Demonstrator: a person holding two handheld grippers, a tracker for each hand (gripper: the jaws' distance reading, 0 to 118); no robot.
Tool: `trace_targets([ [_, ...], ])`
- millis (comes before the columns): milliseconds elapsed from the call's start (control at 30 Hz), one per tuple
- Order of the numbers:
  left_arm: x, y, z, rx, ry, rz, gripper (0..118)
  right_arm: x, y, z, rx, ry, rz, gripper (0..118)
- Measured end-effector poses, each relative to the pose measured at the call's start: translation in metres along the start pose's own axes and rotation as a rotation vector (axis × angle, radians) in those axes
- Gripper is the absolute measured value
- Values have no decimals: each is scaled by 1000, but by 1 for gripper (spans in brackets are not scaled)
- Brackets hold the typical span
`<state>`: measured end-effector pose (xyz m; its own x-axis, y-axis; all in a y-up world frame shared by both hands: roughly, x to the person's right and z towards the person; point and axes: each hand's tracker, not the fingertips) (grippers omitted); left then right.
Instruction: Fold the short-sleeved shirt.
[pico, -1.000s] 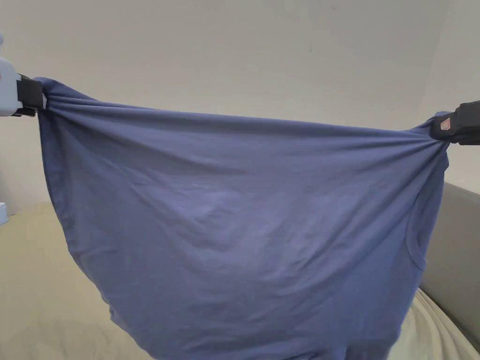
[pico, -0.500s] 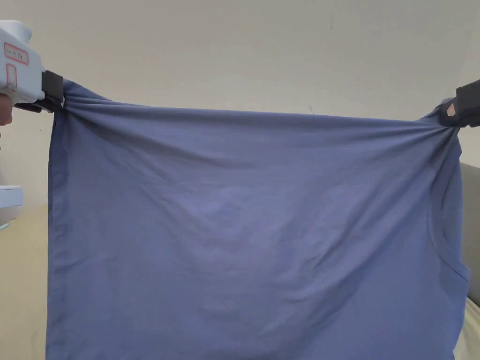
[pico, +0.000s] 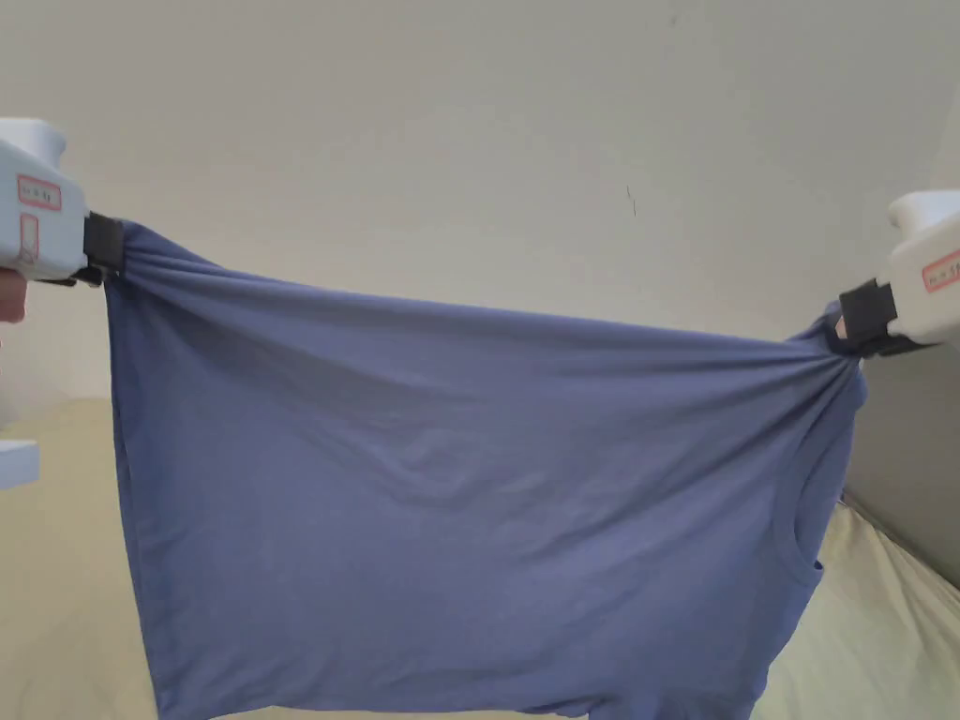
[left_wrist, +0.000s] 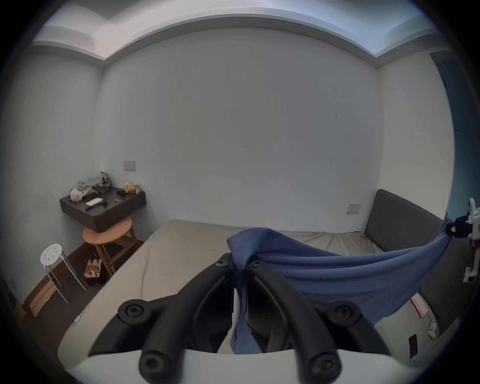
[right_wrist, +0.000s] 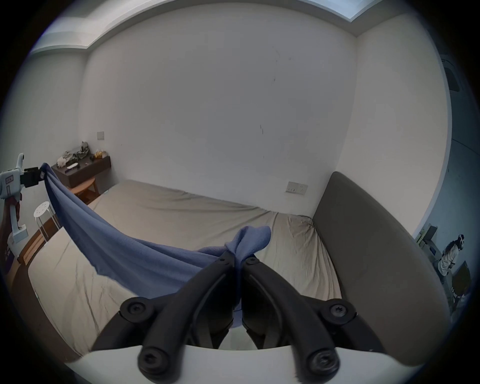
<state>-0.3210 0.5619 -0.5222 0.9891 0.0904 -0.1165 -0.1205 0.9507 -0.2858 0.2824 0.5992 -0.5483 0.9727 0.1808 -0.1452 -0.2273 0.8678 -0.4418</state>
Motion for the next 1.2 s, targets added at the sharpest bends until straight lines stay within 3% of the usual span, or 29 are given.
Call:
trace_targets([
  [133, -3, -55, -18, -98, -15, 50, 5, -8, -47, -34, -70, 31, -49, 6],
  [233, -6, -114, -41, -177, -13, 76, 5, -23, -98, -73, -172, 37, -42, 6],
  [467, -23, -269, -77, -395, -37, 175, 5, -51, -256, -155, -382, 66, -76, 6],
  [567, -29, -334, -66, -476, -46, 174, 5, -55, -325, -163, -448, 81, -158, 6],
  [833, -66, -445, 15, -627, -115, 169, 5, -59, -450, -104, -526, 110, -150, 6],
  [967, -92, -451, 46, -609, -139, 356, 5, -53, -470, -59, -489, 159, -270, 6],
  [1200, -82, -453, 99, -663, -150, 215, 5, -59, -511, 5, -521, 173, -201, 6],
])
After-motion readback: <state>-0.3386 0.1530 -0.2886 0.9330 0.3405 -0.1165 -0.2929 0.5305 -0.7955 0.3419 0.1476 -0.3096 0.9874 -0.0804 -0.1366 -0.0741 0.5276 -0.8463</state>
